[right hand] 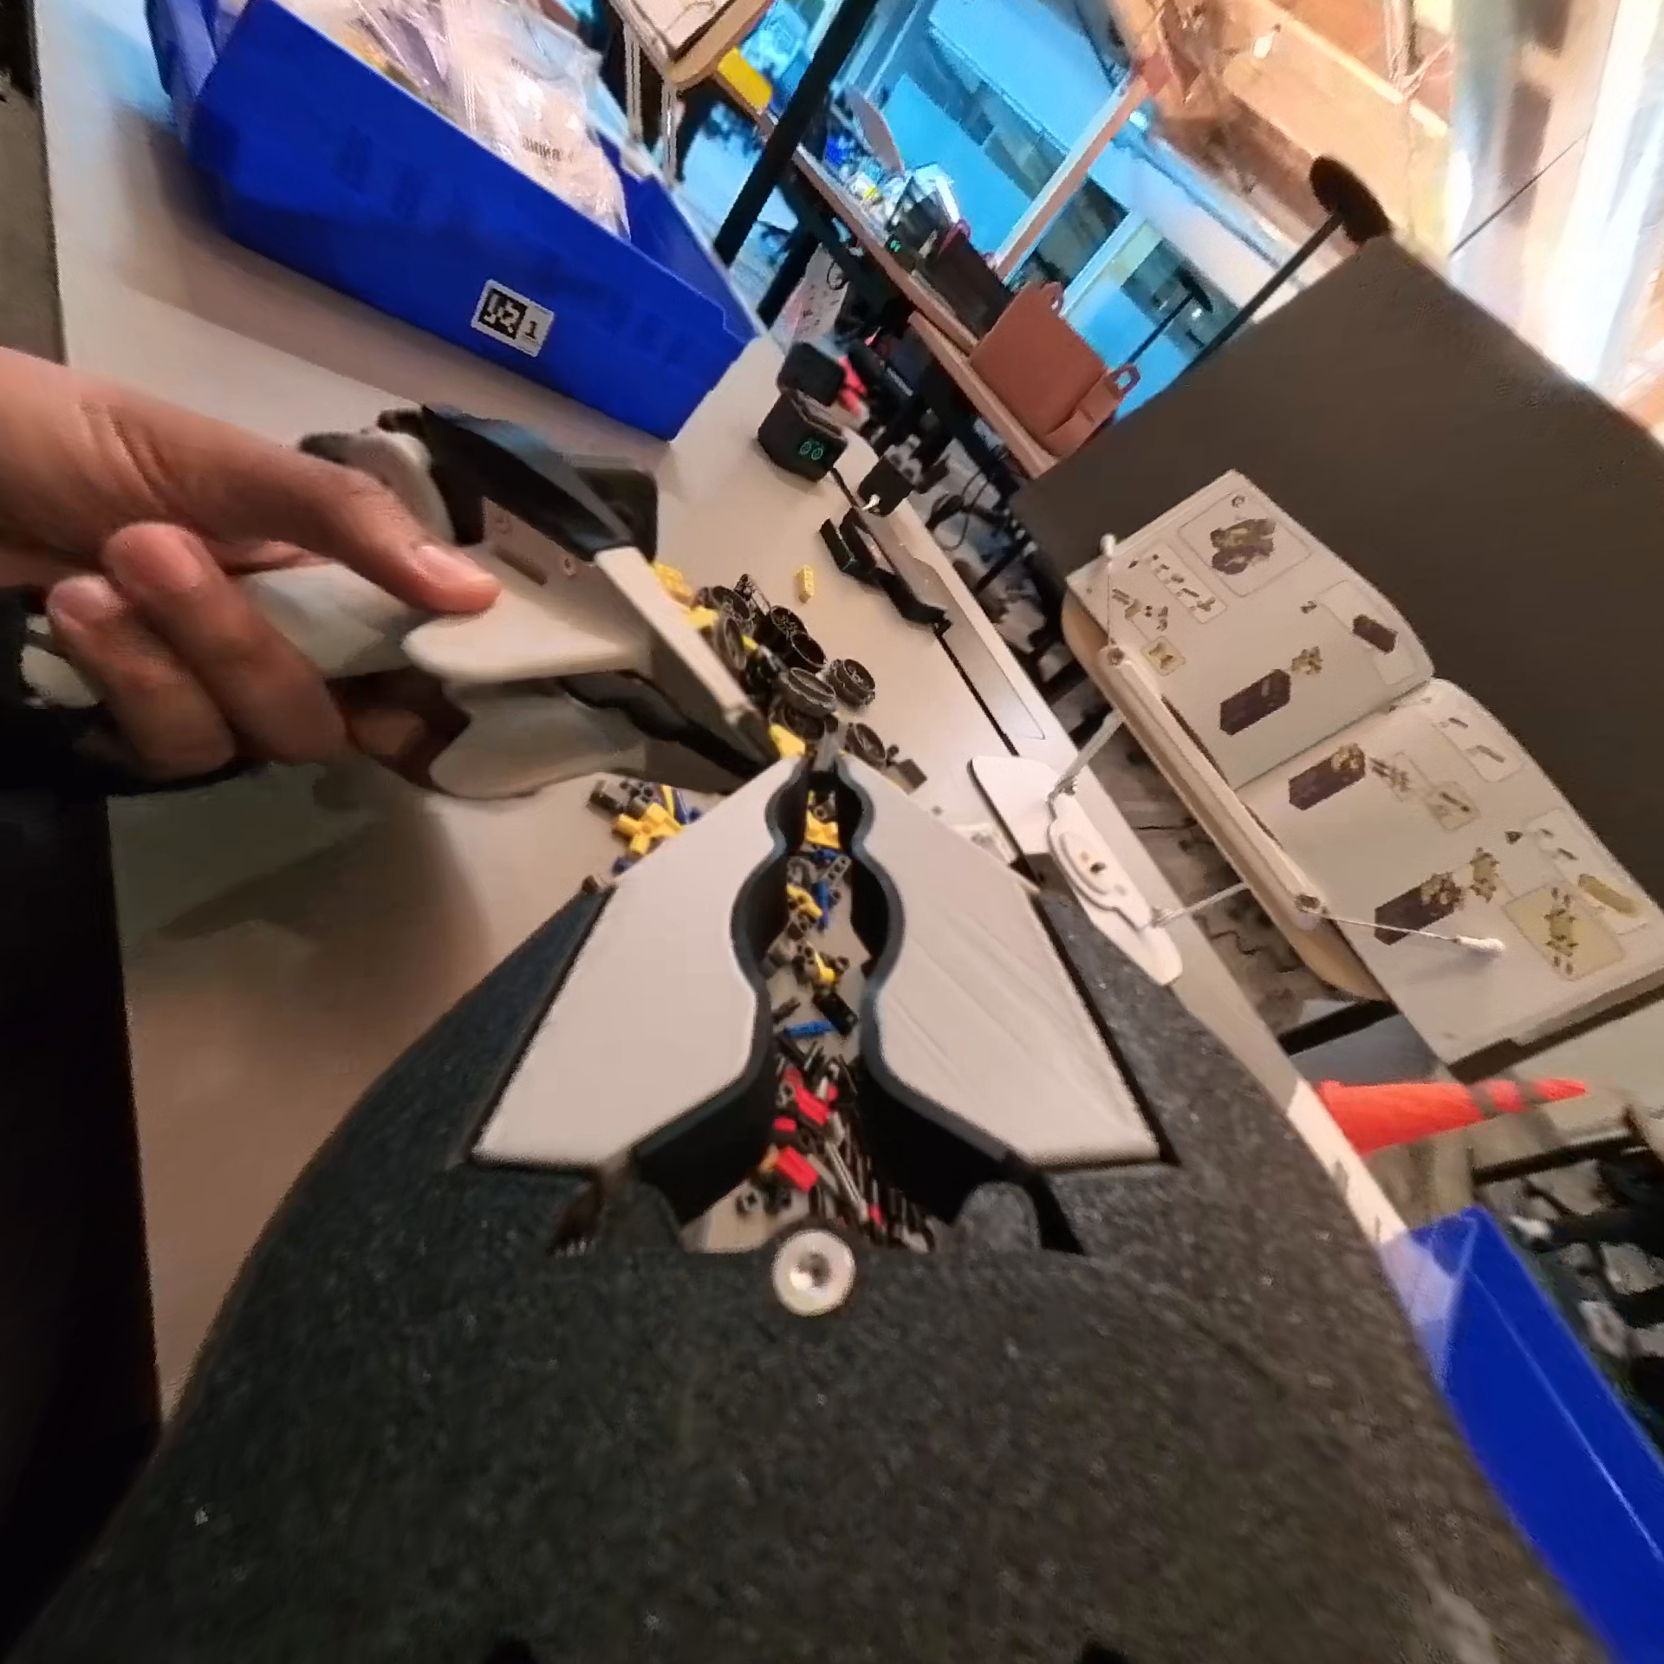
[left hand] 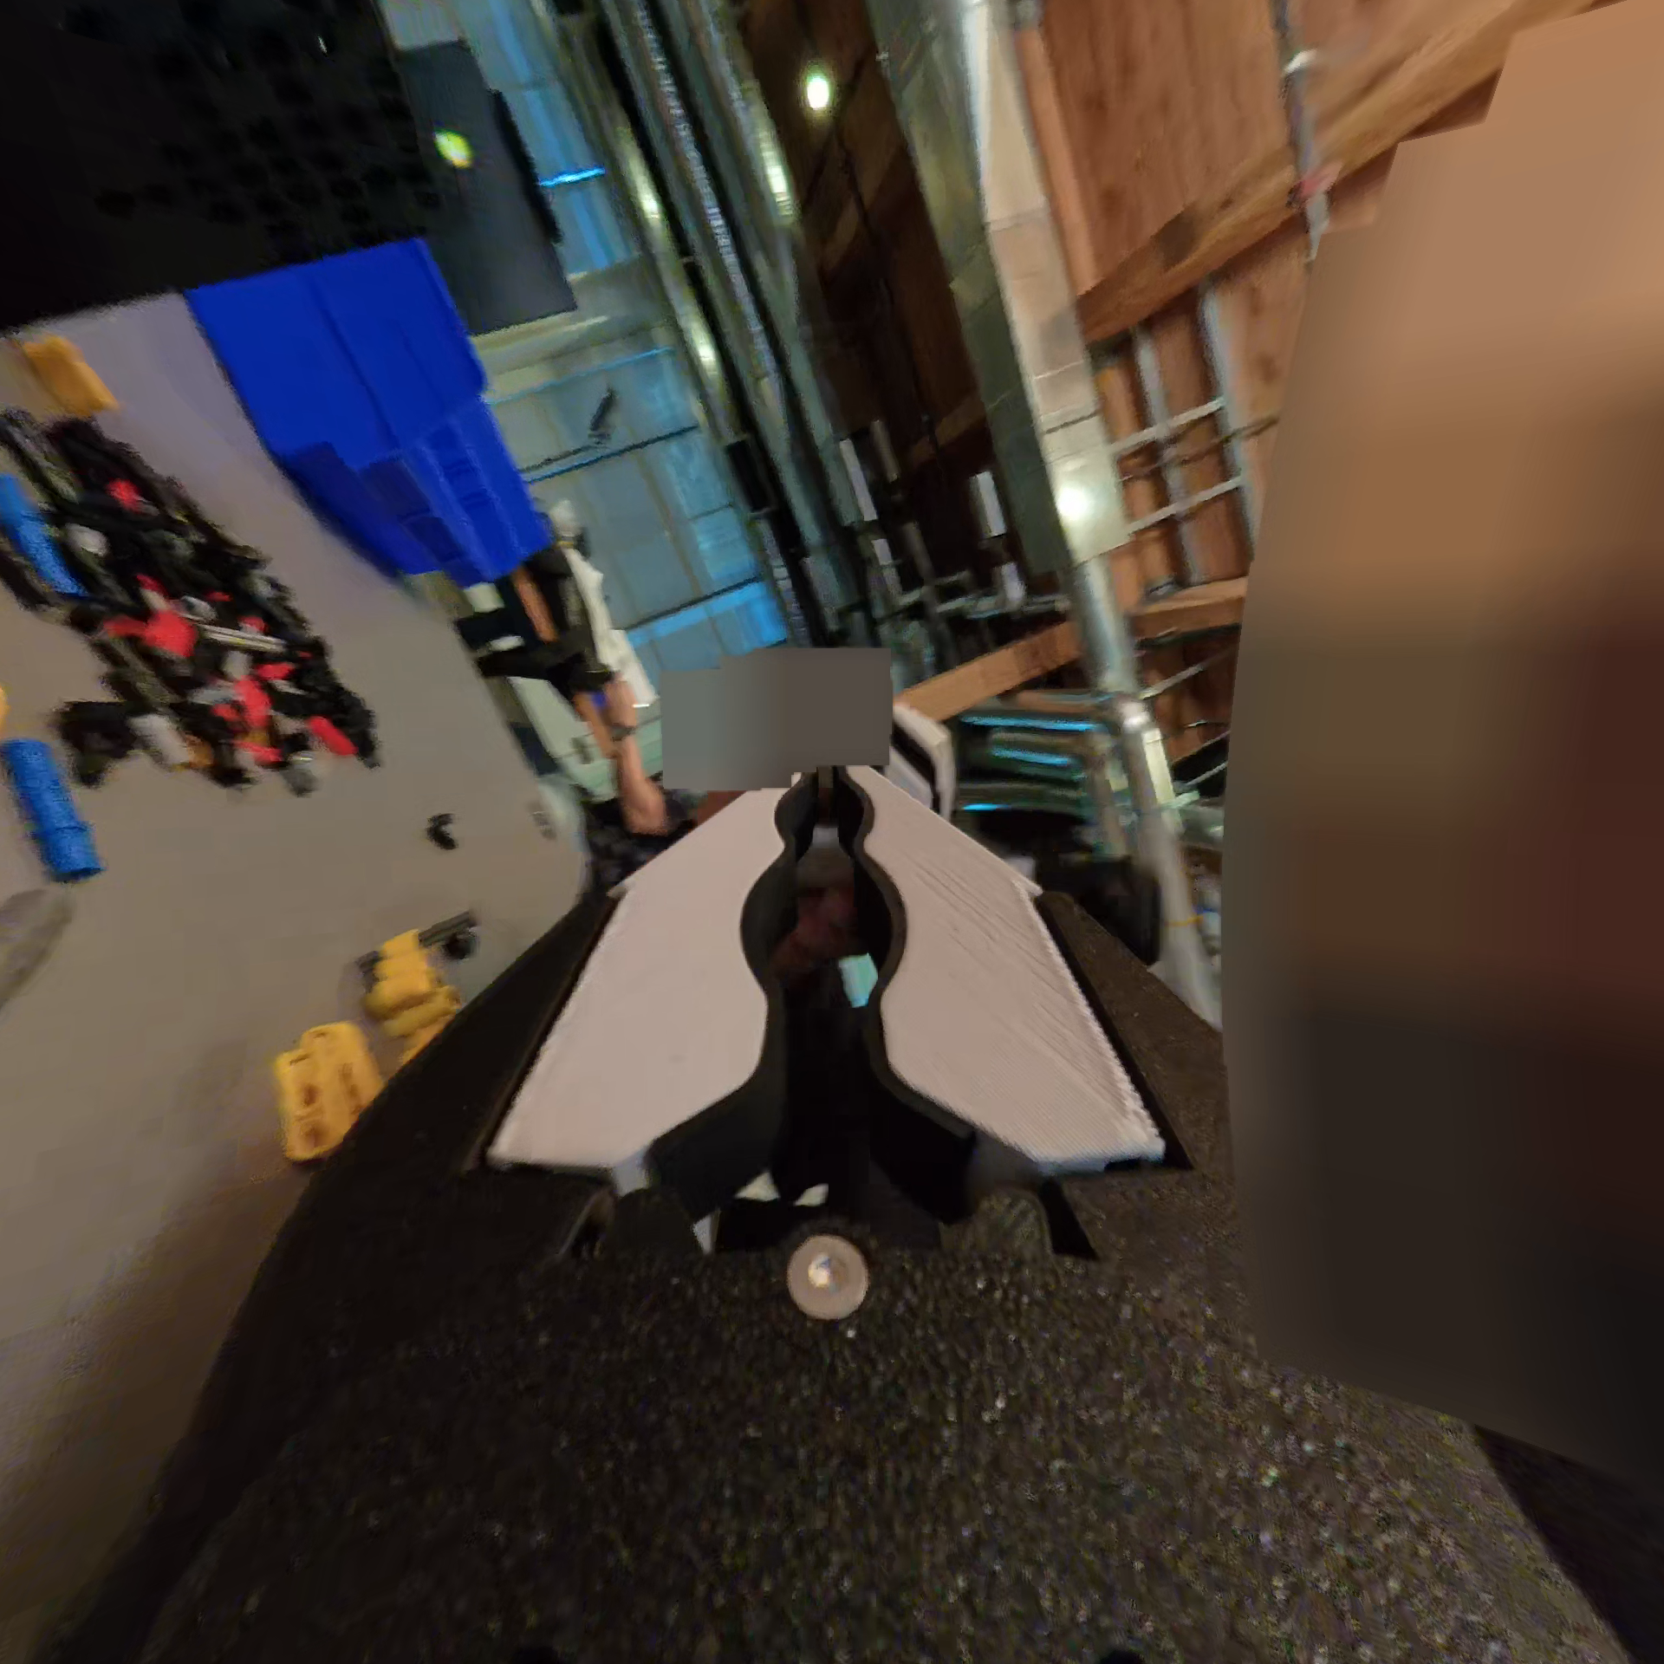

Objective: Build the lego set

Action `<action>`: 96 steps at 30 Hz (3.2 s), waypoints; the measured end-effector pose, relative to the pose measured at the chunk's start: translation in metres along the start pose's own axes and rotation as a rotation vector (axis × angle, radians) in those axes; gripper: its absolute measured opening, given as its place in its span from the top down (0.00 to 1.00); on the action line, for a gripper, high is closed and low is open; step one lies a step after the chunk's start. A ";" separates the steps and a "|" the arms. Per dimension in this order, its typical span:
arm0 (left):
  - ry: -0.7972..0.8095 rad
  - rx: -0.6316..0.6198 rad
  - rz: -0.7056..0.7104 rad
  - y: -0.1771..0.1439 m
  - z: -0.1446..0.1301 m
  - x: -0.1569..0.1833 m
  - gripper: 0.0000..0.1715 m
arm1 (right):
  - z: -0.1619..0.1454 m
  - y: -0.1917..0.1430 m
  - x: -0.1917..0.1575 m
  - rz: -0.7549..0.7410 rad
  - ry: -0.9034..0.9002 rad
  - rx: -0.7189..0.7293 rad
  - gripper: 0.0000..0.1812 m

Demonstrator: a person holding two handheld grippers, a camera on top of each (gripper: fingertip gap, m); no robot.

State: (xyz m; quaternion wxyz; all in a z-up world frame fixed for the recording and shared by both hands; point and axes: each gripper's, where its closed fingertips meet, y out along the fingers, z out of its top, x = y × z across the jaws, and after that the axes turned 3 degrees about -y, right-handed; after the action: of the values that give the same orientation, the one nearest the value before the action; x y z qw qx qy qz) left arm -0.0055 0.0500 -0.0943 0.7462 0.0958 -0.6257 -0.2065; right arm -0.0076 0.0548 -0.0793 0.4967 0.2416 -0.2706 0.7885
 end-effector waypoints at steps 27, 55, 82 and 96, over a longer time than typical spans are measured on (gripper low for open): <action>0.852 -0.512 0.797 -0.023 -0.045 -0.084 0.85 | -0.093 -0.017 -0.070 0.998 0.213 -0.802 0.97; 0.839 -0.509 0.792 -0.024 -0.046 -0.084 0.85 | -0.091 -0.016 -0.064 0.918 0.158 -0.778 0.90; 0.869 -0.448 0.849 -0.027 -0.036 -0.085 0.85 | -0.098 -0.032 -0.085 0.131 0.787 -0.455 0.78; 0.825 -0.437 0.836 -0.027 -0.034 -0.086 0.85 | -0.116 -0.022 -0.084 0.157 0.739 -0.513 0.96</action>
State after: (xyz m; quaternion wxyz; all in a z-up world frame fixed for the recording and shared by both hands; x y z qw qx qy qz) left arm 0.0111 0.0583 -0.1886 0.9463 -0.2399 -0.2141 0.0339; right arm 0.0320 0.0854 -0.2157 0.5424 -0.2080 -0.2794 0.7645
